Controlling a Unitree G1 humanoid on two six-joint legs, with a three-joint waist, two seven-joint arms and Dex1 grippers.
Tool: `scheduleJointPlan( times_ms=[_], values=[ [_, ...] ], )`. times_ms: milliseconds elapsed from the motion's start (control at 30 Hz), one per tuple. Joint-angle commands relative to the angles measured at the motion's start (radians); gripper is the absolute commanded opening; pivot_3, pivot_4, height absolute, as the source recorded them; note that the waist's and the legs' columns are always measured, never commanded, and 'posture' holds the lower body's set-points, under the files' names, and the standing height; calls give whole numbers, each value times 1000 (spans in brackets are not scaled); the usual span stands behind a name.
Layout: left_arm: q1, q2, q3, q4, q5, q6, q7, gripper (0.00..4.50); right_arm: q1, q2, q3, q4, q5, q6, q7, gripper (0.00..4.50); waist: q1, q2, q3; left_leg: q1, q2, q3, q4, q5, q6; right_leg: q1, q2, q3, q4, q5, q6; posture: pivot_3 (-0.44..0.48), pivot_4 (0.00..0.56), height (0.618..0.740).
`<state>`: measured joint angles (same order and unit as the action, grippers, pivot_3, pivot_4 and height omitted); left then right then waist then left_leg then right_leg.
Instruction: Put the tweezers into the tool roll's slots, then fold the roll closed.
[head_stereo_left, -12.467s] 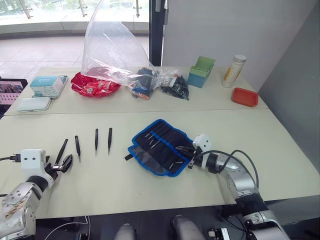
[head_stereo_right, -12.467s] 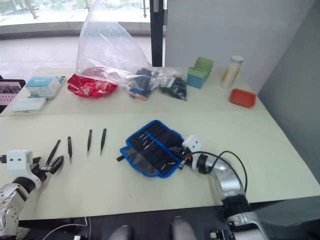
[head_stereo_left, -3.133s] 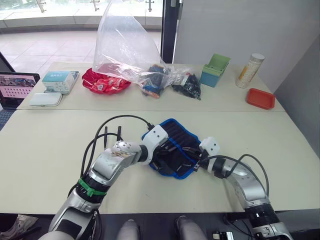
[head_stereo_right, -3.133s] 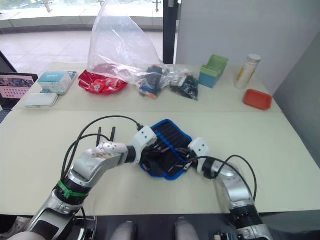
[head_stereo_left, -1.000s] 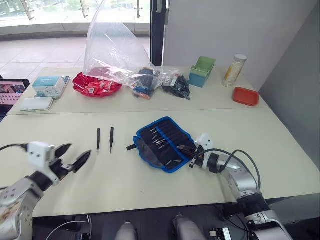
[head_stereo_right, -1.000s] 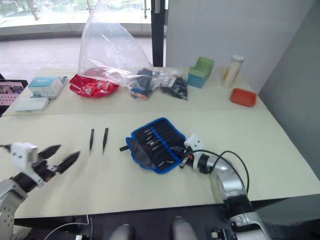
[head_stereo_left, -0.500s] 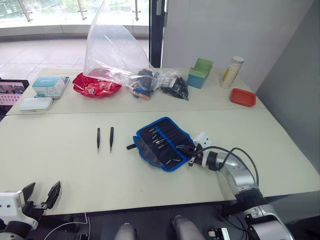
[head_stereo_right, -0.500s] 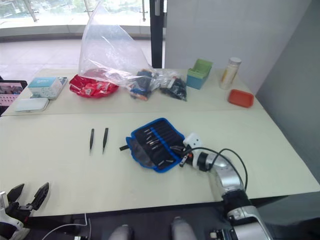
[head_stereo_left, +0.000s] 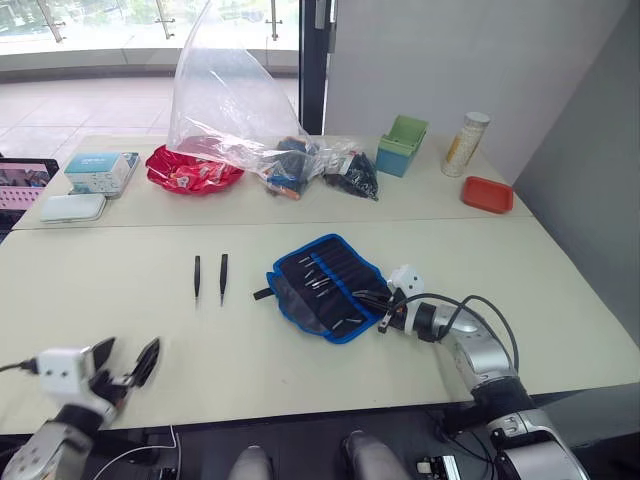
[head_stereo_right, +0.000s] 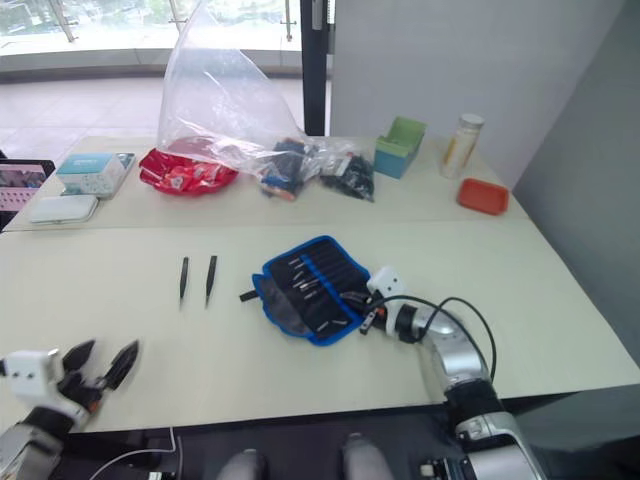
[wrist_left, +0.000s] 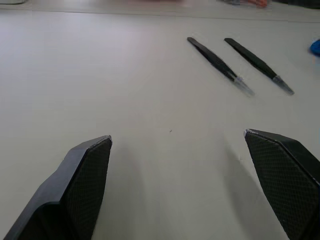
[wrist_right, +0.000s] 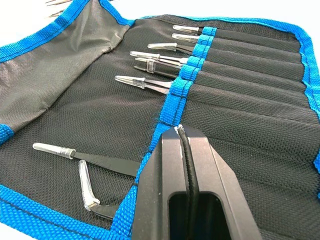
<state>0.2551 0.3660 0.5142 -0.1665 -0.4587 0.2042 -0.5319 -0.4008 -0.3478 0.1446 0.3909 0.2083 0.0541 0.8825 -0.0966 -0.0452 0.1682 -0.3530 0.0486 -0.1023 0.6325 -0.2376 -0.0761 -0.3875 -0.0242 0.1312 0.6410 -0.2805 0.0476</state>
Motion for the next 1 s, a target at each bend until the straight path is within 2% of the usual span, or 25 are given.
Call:
scheduleJointPlan(
  times_ms=[33, 100, 333, 500, 700, 733, 1000],
  values=[
    [-42, -1, -65, -66, 28, 55, 70, 4490, 63, -7, 29, 32, -49, 49, -18, 0, -3, 0, 0, 0, 0, 0, 0, 0, 0, 0, 0, 0, 0, 1, 1, 0, 150, 740],
    [-75, -6, -102, -70, 54, 91, 119, 4490, 76, -8, 27, 12, -47, 57, -25, 0, -3, -1, 0, 0, 0, 0, -3, 0, 0, 0, 0, 0, 0, 5, 8, 0, 150, 740],
    [-168, -16, -184, -63, 148, 216, 272, 4490, 107, -13, 17, -32, -42, 77, -41, 0, 1, 1, -1, 0, -1, -1, -6, 0, 0, -1, 0, 0, 0, 5, 8, 0, 150, 740],
    [-231, 0, -237, -15, 192, 264, 294, 4490, 114, -11, 18, -51, -38, 92, -48, 0, 3, 5, -3, 0, -1, -1, -5, 0, 0, -1, 0, 0, 0, 5, 8, 0, 150, 740],
    [-333, -47, -291, 53, 209, 293, 322, 4490, 120, -8, 16, -65, -37, 100, -55, 0, 11, 9, -4, 0, -1, -2, -5, 0, 0, 0, 0, 0, 0, 5, 8, 0, 150, 740],
    [-345, -56, -294, 64, 212, 298, 330, 3929, 121, -8, 17, -68, -36, 102, -56, 0, 12, 10, -4, 1, -1, -2, -5, 0, 0, 0, 0, 0, -1, 5, 8, 0, 150, 740],
    [-382, -87, -302, 104, 244, 325, 359, 1348, 144, 0, 4, -101, -29, 121, -71, 0, 25, 13, -6, 0, -2, -2, -4, 0, 0, 0, 0, 0, -1, 5, 9, 0, 150, 740]
  ],
)
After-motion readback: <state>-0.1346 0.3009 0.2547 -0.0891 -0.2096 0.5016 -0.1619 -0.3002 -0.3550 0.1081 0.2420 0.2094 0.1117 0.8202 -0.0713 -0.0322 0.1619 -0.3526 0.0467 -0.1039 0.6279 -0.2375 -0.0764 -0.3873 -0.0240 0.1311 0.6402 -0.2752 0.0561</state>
